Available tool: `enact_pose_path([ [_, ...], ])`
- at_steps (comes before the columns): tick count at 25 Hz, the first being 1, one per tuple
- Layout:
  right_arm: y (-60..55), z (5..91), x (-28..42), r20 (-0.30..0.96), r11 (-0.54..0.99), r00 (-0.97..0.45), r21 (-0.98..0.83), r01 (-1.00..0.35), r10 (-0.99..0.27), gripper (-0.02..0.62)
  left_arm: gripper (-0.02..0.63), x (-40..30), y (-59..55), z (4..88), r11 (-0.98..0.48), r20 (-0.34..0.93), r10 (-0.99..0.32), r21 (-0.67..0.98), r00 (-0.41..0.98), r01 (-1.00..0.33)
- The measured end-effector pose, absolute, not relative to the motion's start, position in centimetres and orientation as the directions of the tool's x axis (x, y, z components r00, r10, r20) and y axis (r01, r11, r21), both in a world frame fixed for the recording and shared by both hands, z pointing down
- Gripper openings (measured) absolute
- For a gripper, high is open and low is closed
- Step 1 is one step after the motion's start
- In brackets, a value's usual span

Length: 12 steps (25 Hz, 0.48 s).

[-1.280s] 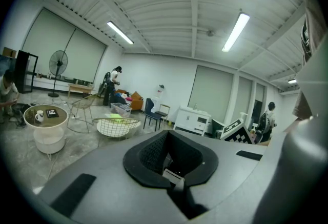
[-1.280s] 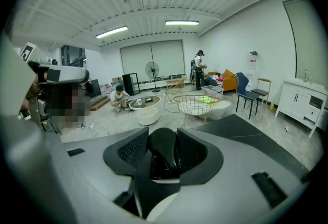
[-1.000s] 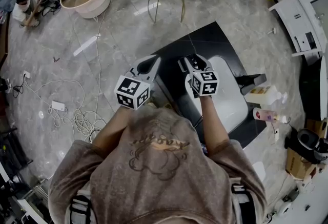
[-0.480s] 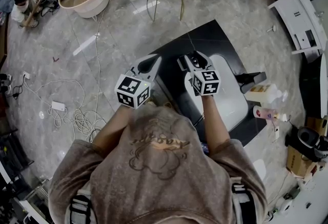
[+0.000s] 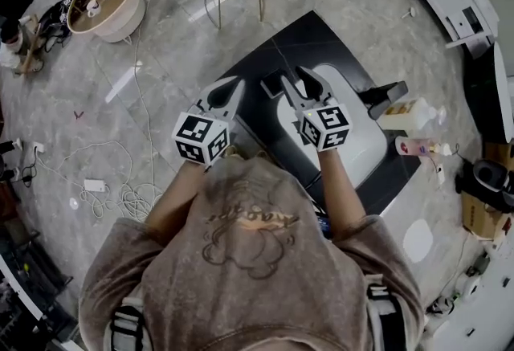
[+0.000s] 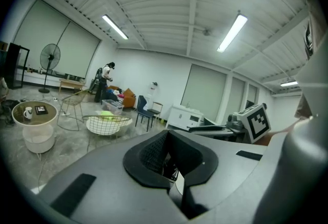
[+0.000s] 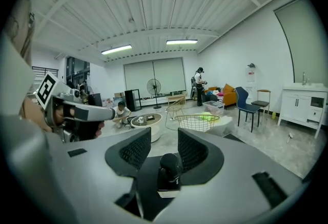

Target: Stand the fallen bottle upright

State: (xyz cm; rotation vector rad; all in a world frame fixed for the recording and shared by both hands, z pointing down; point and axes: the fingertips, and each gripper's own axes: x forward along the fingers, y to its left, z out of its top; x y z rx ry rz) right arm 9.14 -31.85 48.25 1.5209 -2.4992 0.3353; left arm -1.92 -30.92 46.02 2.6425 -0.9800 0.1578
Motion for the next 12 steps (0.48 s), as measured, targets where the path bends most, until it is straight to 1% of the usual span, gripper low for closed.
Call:
enact_pose_path([
  [6,-28.6,45.4,11.9,0.211,0.378,-0.390,-0.097,-0.921,-0.896,0.146,0.018,0.7,-30.4,45.7,-0.759,0.200,-0.563,0.259,0.802,-0.598],
  [12,-25.1,44.8,14.1,0.185,0.308,-0.323,-0.103,-0.946,-0.928,0.144,0.018,2.2,-29.4,45.4,-0.786,0.194,-0.526,0.262,0.828,-0.560],
])
